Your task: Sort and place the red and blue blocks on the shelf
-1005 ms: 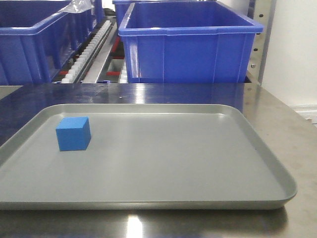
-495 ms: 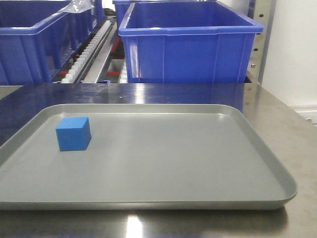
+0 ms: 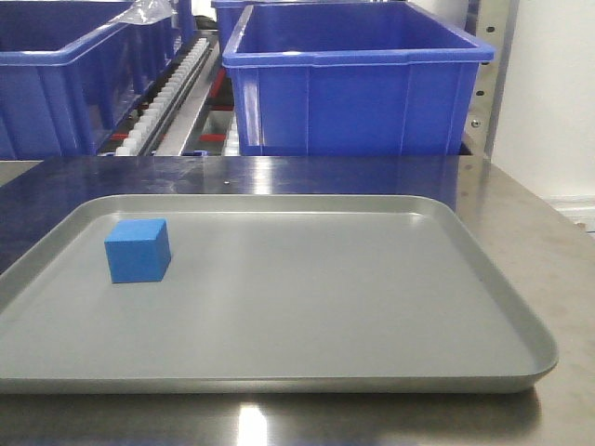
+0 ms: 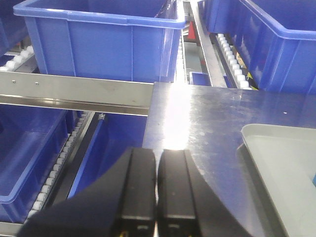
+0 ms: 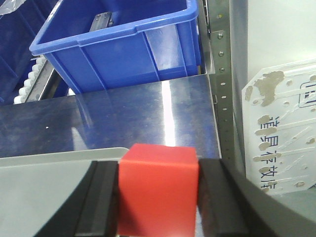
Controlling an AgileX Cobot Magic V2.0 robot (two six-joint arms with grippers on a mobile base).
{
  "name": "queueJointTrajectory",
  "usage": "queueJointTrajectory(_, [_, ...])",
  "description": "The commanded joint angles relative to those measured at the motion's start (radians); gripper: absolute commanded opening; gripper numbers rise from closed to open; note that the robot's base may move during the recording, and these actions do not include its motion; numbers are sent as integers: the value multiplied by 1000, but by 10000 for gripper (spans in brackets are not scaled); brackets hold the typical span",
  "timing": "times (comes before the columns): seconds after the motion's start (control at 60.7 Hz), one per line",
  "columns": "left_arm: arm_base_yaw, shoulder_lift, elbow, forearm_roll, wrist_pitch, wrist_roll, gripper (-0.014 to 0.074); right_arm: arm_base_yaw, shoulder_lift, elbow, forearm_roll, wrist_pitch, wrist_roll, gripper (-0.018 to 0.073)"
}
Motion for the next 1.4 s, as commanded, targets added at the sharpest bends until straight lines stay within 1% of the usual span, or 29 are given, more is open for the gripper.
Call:
queueJointTrajectory(0.0, [1,-11,26,-3,-86,-6,122,-4,-3,-27,-3,-96,-9,55])
queueJointTrajectory(0.659, [-3,-2,21,1,-90,-6,122,-4,-3,-27,-3,-96,-9,55])
queueJointTrajectory(0.725, [-3,34,-8,-16,-87,-6,122,-4,-3,-27,-3,-96,-9,55])
queueJointTrajectory(0.791, [-4,120,-70,-45,-87,-6,122,-4,-3,-27,-3,-96,-9,55])
queueJointTrajectory(0.841, [-4,222,-142,-68,-86,-6,122,-4,-3,-27,-3,-96,-9,55])
queueJointTrajectory(0.923, [-17,409,-278,-71,-80,-6,122,-4,-3,-27,-3,-96,-9,55])
queueJointTrajectory(1.071, [-42,724,-559,-71,25,-6,122,-4,-3,-27,-3,-96,-9,55])
queueJointTrajectory(1.137, [-44,820,-662,-71,89,-6,122,-4,-3,-27,-3,-96,-9,55])
queueJointTrajectory(1.236, [-44,933,-767,-71,164,-6,122,-4,-3,-27,-3,-96,-9,55])
queueJointTrajectory(1.302, [-44,977,-809,-68,197,-2,122,-4,-3,-27,-3,-96,-9,55])
queueJointTrajectory(1.385, [-44,1007,-838,-61,209,13,122,-4,-3,-27,-3,-96,-9,55])
